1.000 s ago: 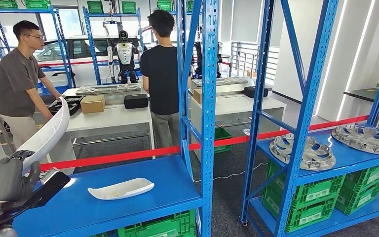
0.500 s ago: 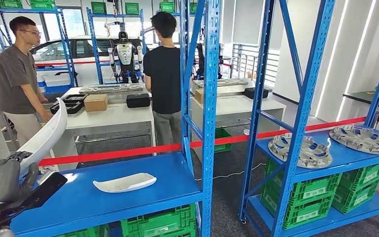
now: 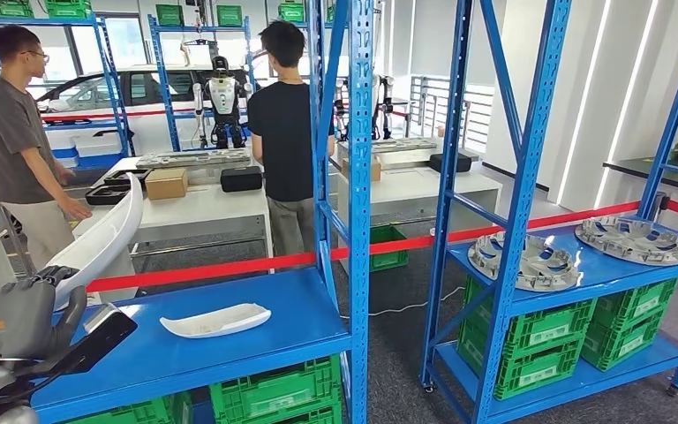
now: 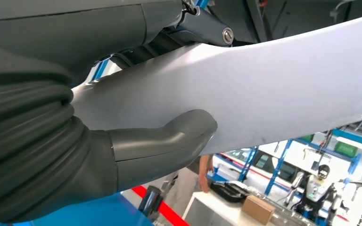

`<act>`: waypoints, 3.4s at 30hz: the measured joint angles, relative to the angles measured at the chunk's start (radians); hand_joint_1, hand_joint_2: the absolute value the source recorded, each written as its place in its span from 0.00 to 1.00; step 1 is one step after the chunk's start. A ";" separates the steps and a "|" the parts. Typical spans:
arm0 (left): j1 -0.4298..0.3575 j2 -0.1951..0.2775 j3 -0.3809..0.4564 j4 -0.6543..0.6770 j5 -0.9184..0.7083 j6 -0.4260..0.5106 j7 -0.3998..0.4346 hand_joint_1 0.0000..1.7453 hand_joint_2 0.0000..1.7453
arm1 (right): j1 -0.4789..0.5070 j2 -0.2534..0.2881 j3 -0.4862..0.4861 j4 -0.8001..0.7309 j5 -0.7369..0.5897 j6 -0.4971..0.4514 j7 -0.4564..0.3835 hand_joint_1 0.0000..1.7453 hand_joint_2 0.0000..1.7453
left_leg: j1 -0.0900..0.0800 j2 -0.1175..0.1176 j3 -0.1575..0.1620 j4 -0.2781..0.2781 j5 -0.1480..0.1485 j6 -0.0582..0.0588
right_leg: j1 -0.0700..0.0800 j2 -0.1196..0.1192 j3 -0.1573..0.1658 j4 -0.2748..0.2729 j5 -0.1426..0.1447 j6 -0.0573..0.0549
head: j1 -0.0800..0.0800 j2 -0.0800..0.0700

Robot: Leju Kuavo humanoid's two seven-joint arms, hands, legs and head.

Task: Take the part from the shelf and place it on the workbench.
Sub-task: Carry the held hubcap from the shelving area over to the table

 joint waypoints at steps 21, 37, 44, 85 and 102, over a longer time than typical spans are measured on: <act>-0.010 -0.017 -0.030 0.039 0.056 0.003 -0.031 0.90 1.00 | 0.008 -0.004 0.000 0.000 0.029 -0.006 -0.009 0.00 0.00 | 0.001 0.000 -0.132 0.119 -0.002 -0.014 | -0.002 -0.002 0.049 -0.001 -0.049 -0.024 | 0.002 0.000; -0.012 -0.014 -0.037 0.059 0.087 0.006 -0.025 0.90 1.00 | 0.012 -0.002 0.000 0.001 0.034 -0.004 -0.002 0.00 0.00 | 0.002 0.004 -0.024 -0.021 0.049 0.044 | -0.002 0.000 -0.059 0.144 -0.103 0.032 | 0.004 0.000; -0.002 -0.006 -0.037 0.065 0.099 0.007 -0.031 0.90 1.00 | 0.011 -0.007 0.000 0.001 0.039 -0.002 0.000 0.00 0.00 | 0.000 0.004 -0.074 0.007 0.068 0.033 | 0.001 -0.001 0.050 0.042 -0.080 0.025 | 0.006 0.000; 0.038 0.040 -0.065 0.075 0.111 0.007 -0.042 0.90 1.00 | 0.015 -0.005 0.021 0.001 0.083 -0.040 -0.027 0.00 0.00 | 0.002 -0.025 -0.050 -0.013 0.063 0.049 | -0.007 -0.002 -0.091 0.264 -0.147 0.038 | 0.005 0.000; 0.040 0.047 -0.080 0.072 0.120 -0.004 -0.030 0.90 1.00 | 0.010 -0.002 0.021 0.002 0.093 -0.036 -0.016 0.00 0.00 | 0.006 0.009 -0.153 0.192 0.000 -0.013 | -0.004 -0.064 0.050 0.002 -0.057 -0.018 | -0.004 0.000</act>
